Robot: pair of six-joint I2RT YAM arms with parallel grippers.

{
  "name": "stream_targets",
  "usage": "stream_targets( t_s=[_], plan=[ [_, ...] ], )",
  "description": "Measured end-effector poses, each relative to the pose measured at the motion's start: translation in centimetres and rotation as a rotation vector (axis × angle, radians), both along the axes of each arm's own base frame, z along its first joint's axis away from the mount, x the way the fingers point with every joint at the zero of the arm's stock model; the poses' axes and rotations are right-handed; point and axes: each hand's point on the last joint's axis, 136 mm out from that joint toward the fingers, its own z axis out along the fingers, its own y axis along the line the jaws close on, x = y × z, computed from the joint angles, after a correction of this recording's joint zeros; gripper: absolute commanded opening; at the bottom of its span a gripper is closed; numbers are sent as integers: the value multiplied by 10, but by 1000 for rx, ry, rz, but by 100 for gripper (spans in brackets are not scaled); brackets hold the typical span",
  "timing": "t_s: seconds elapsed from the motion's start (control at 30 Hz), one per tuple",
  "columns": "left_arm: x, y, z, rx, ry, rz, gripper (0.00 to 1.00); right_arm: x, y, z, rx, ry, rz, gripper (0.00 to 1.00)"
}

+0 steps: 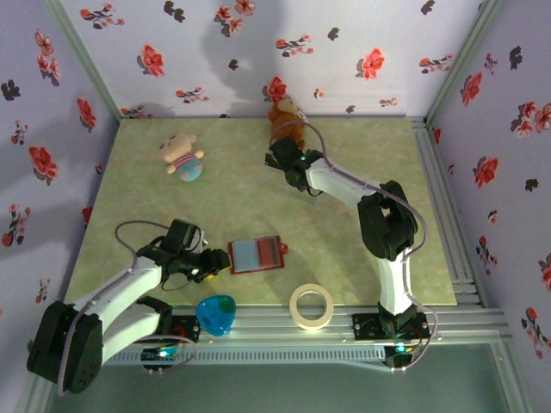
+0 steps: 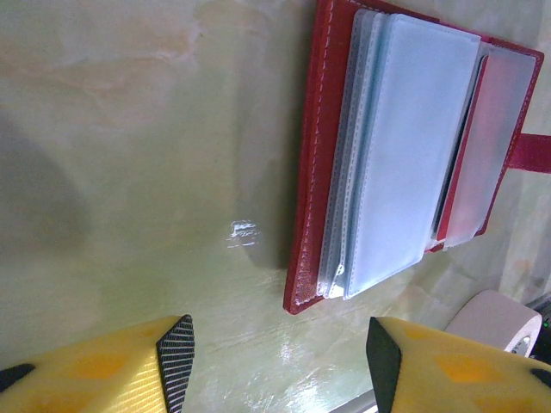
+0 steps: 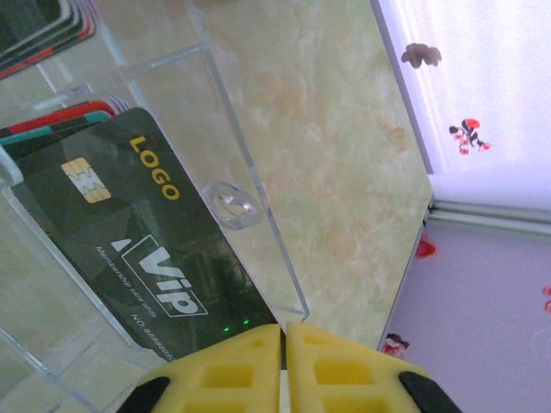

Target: Put the credit cards into the card holder

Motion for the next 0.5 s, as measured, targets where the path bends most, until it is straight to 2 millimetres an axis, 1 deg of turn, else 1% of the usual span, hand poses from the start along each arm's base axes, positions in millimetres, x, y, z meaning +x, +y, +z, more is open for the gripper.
stream_targets(
  t_s=[0.03, 0.23, 0.33, 0.43, 0.47, 0.5],
  plan=[
    [0, 0, 0, -1, -1, 0, 59, 0, 0, 0, 0, 4, 1, 0],
    [0, -1, 4, -9, -19, -2, 59, -4, 2, -2, 19, 34, 7, 0],
    [1, -1, 6, -14, -30, -2, 59, -11, 7, -9, 60, 82, 16, 0],
    [1, -1, 6, -15, -31, -2, 59, -22, 10, -18, 95, 148, 23, 19],
    [1, -1, 7, -15, -31, -2, 59, -25, 10, -21, 105, 164, 20, 30],
    [1, -1, 7, -15, -31, -2, 59, -27, 10, -22, 109, 175, 19, 43]
  ],
)
